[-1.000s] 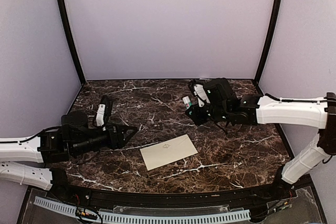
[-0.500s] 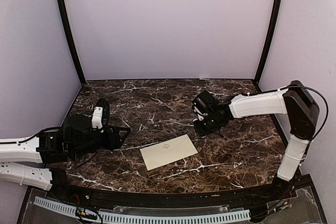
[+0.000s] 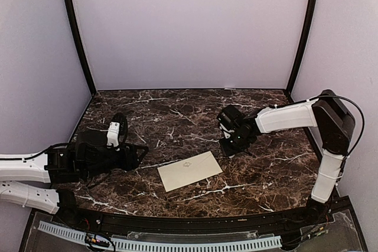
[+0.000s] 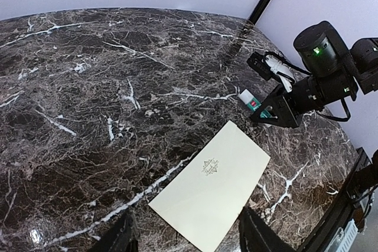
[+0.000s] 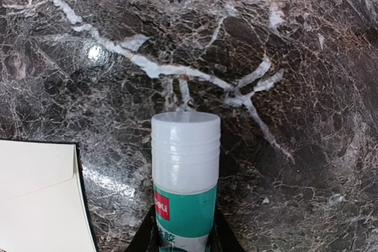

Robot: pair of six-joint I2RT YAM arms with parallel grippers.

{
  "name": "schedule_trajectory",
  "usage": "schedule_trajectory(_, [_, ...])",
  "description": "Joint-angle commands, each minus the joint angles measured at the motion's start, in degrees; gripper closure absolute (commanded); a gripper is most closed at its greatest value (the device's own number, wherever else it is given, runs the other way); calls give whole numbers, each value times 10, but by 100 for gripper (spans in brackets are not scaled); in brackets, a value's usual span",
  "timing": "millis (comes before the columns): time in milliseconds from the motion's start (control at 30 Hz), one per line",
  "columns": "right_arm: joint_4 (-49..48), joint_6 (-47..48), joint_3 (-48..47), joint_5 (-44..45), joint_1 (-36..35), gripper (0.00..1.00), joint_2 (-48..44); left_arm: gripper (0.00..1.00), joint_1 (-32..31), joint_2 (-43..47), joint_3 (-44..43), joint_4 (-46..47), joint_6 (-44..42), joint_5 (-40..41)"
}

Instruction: Place the letter into the envelope and seal it

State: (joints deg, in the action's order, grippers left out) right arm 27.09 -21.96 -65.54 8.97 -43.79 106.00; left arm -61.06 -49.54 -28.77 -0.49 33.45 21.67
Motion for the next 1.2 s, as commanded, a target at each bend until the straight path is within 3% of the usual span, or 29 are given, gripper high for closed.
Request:
schedule_trajectory(0, [-4,-1,-2,-7,5,81,12,42,-3,-2,-6,2,-8,0])
schedule_trajectory(567, [-7,-7,-7,-7,6,68,7,42,-3,-17,-6,3,-11,0])
schedule_trajectory(733, [-29,12,-18,-25,6,60,-26,42,-3,-23,-7,15,-12,-2])
schedule_trajectory(900, [-52,40,-27,-7,7,40,-86,43,-3,-24,-7,20,-13,-4])
schedule_trajectory(1033, [-80,58,-24,16,27,3,-143,43,-3,-20,-5,20,-12,-2])
schedule_trajectory(1167, [-124,77,-1,71,65,1,-203,43,-3,-14,-4,18,-13,-1])
